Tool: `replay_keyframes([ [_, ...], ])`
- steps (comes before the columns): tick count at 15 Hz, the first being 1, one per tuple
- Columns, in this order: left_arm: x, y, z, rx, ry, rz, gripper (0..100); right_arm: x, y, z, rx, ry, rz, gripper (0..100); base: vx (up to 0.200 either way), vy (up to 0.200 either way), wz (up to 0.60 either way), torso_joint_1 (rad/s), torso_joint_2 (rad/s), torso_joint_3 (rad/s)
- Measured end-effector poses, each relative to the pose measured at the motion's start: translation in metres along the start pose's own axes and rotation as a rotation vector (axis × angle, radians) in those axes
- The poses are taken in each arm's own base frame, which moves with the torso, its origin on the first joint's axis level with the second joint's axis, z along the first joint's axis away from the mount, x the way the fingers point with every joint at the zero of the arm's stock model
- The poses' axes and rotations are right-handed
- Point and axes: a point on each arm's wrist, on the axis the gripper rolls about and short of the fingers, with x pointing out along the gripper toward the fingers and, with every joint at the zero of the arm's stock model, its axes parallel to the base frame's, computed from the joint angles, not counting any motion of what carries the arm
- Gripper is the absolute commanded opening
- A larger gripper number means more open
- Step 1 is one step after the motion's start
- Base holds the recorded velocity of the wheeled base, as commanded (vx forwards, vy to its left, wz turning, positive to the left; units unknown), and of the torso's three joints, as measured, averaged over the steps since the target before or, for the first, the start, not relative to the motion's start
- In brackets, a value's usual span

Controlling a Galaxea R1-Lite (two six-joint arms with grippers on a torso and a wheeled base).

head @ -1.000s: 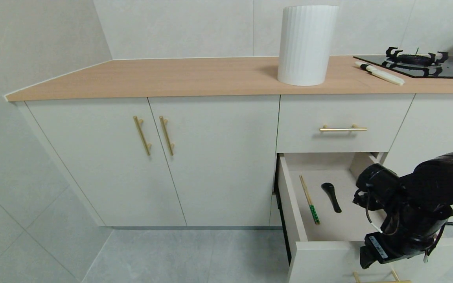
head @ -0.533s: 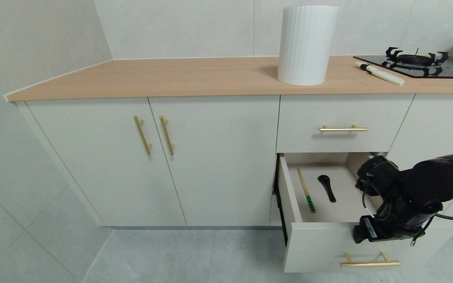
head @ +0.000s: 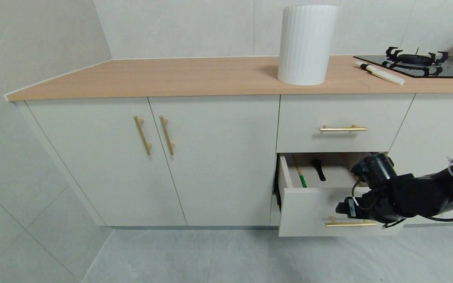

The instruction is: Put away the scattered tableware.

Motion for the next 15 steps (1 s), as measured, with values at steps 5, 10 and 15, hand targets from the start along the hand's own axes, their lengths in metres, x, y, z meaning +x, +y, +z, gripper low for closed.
replay_keyframes([
  [5,0.000,0.000,0.000,0.000,0.000,0.000,100,0.038,-0.006,0.008,0.133,-0.160,0.010,100,0.000,0.000,0.00,0.000,0.00,0.000],
  [10,0.000,0.000,0.000,0.000,0.000,0.000,100,0.064,-0.004,0.022,0.284,-0.388,0.021,100,0.000,0.000,0.00,0.000,0.00,0.000],
  [15,0.000,0.000,0.000,0.000,0.000,0.000,100,0.090,0.002,0.030,0.362,-0.477,-0.002,100,0.000,0.000,0.00,0.000,0.00,0.000],
])
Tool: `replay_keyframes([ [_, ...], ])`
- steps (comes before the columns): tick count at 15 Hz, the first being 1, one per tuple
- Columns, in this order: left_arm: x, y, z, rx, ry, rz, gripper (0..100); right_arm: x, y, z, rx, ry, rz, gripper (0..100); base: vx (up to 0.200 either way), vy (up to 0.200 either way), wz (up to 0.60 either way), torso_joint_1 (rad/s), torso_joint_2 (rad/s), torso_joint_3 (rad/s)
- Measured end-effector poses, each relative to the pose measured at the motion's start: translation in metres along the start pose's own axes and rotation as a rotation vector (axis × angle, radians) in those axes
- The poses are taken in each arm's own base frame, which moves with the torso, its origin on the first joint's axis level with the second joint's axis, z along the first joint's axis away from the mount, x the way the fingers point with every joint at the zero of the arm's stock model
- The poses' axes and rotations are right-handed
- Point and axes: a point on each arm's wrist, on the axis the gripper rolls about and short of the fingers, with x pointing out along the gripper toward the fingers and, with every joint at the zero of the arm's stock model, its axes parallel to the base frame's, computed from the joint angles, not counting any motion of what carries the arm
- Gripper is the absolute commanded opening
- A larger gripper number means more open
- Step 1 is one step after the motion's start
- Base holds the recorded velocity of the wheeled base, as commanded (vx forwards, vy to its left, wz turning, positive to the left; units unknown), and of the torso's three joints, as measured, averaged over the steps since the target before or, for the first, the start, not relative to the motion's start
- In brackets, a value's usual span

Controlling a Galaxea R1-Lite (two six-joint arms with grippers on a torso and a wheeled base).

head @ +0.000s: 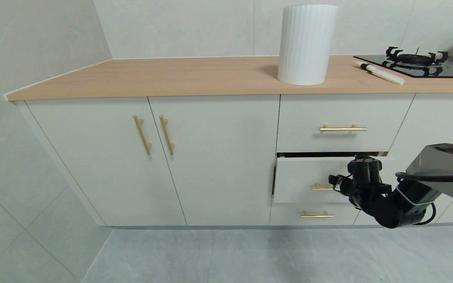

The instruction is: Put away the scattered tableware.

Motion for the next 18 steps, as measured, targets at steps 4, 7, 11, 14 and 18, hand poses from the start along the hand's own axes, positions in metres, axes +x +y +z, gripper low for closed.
replay_keyframes([
  [4,0.000,0.000,0.000,0.000,0.000,0.000,100,0.024,0.006,0.003,0.099,-0.064,-0.022,100,0.000,0.000,0.00,0.000,0.00,0.000],
  [7,0.000,0.000,0.000,0.000,0.000,-0.001,100,0.039,0.007,0.008,0.149,-0.117,-0.053,100,0.000,0.000,0.00,0.000,0.00,0.000],
  [11,0.000,0.000,0.000,0.000,0.000,0.000,100,0.052,0.008,0.008,0.170,-0.142,-0.059,100,0.000,0.000,0.00,0.000,0.00,0.000],
  [14,0.000,0.000,0.000,0.000,0.000,0.000,100,0.065,0.010,0.012,0.184,-0.174,-0.071,100,0.000,0.000,0.00,0.000,0.00,0.000],
  [18,0.000,0.000,0.000,0.000,0.000,0.000,100,0.073,0.013,0.014,0.191,-0.195,-0.067,100,0.000,0.000,0.00,0.000,0.00,0.000],
])
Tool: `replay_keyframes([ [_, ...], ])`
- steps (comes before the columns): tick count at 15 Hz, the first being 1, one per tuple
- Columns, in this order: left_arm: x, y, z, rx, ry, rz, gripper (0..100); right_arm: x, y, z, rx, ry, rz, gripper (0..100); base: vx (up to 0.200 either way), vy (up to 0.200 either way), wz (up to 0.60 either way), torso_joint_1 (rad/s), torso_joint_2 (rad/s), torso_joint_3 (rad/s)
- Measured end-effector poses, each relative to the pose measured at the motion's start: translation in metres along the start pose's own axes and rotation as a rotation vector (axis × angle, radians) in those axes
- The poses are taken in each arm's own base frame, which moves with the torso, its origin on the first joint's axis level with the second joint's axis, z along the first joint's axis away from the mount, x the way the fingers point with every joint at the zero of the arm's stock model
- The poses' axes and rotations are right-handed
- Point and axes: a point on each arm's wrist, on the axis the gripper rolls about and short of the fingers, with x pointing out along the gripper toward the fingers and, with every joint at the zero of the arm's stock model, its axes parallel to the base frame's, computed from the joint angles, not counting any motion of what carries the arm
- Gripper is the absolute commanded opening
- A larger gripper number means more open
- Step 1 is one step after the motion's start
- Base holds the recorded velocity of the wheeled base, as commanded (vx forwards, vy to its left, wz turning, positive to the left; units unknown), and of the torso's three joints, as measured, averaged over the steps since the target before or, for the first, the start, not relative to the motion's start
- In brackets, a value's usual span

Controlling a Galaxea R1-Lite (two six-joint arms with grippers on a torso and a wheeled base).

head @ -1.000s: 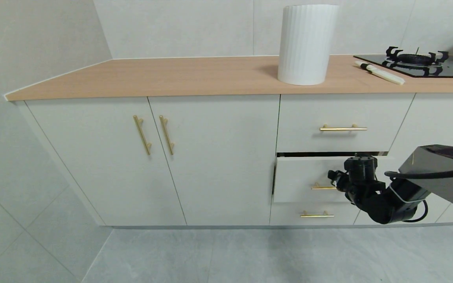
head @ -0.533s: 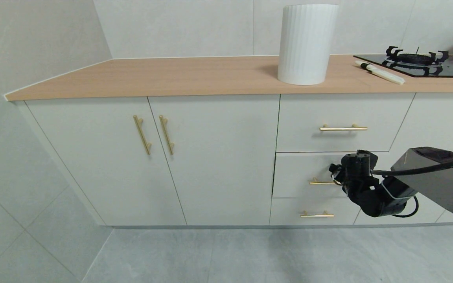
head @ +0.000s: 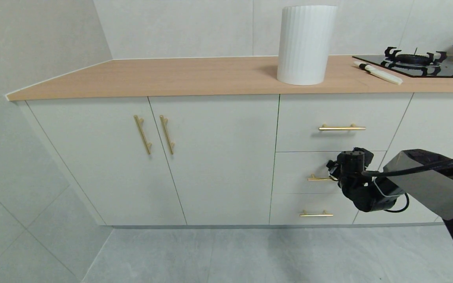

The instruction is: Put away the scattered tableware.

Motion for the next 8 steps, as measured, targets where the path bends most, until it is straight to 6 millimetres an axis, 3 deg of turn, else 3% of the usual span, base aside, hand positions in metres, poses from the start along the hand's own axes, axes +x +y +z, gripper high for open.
replay_keyframes([
  [2,0.000,0.000,0.000,0.000,0.000,0.000,100,-0.003,-0.003,0.001,-0.001,-0.005,-0.007,100,0.000,0.000,0.00,0.000,0.00,0.000],
  [4,0.000,0.000,0.000,0.000,0.000,0.000,100,-0.018,-0.009,0.006,-0.017,0.021,-0.023,100,0.000,0.000,0.00,0.000,0.00,0.000],
  [6,0.000,0.000,0.000,0.000,0.000,0.000,100,-0.043,-0.014,0.020,-0.032,0.055,-0.010,100,0.000,0.000,0.00,0.000,0.00,0.000],
  [8,0.000,0.000,0.000,0.000,0.000,0.000,100,-0.080,-0.016,0.051,-0.052,0.079,0.049,100,0.000,0.000,0.00,0.000,0.00,0.000],
])
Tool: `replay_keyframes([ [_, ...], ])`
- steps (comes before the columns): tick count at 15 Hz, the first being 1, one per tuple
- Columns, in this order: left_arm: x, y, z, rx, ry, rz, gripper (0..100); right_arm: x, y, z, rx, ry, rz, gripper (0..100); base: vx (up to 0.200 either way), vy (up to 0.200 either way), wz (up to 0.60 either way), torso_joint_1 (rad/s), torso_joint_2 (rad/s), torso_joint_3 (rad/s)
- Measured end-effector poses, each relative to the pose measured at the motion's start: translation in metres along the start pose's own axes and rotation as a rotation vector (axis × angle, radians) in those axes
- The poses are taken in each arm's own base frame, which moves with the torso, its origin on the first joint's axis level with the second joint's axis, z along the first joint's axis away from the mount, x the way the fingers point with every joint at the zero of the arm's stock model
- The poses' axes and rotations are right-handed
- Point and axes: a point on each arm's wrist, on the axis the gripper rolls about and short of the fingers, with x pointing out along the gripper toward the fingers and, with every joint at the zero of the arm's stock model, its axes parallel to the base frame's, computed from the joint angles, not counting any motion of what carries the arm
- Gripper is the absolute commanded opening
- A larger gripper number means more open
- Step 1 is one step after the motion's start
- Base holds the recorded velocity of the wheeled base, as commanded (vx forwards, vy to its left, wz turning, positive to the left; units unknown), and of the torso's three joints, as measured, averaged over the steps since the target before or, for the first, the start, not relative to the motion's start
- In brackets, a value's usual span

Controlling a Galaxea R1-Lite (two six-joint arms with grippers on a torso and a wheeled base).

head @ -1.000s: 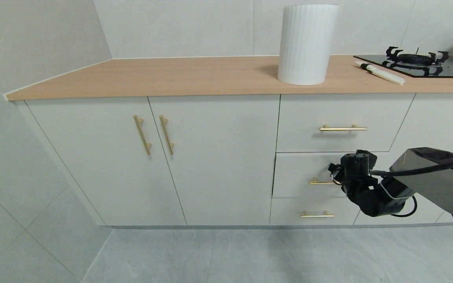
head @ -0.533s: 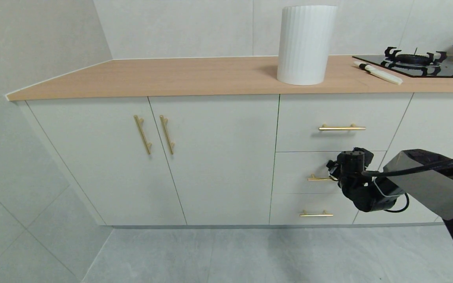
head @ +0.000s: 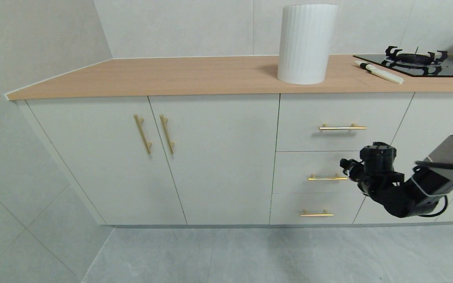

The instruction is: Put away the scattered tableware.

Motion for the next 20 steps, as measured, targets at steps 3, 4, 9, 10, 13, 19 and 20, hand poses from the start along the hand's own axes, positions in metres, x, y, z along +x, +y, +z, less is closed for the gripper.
replay_keyframes([
  [3,0.000,0.000,0.000,0.000,0.000,0.000,100,-0.073,-0.008,0.046,-0.061,-0.034,0.080,100,0.000,0.000,0.00,0.000,0.00,0.000],
  [4,0.000,0.000,0.000,0.000,0.000,0.000,100,-0.098,-0.013,0.059,-0.085,-0.060,0.101,100,0.000,0.000,0.00,0.000,0.00,0.000],
  [9,0.000,0.000,0.000,0.000,0.000,0.000,100,-0.242,-0.061,0.105,-0.255,-0.298,0.173,100,0.000,0.000,0.00,0.000,0.00,0.000],
  [10,0.000,0.000,0.000,0.000,0.000,0.000,100,-0.268,-0.074,0.107,-0.282,-0.339,0.164,100,0.000,0.000,0.00,0.000,0.00,0.000],
  [13,0.000,0.000,0.000,0.000,0.000,0.000,100,-0.337,-0.117,0.096,-0.362,-0.399,0.128,100,0.000,0.000,0.00,0.000,0.00,0.000],
  [19,0.000,0.000,0.000,0.000,0.000,0.000,100,-0.408,-0.186,0.031,-0.430,-0.445,0.015,100,0.000,0.000,0.00,0.000,0.00,0.000],
  [20,0.000,0.000,0.000,0.000,0.000,0.000,100,-0.407,-0.189,0.021,-0.429,-0.452,0.029,100,0.000,0.000,0.00,0.000,0.00,0.000],
])
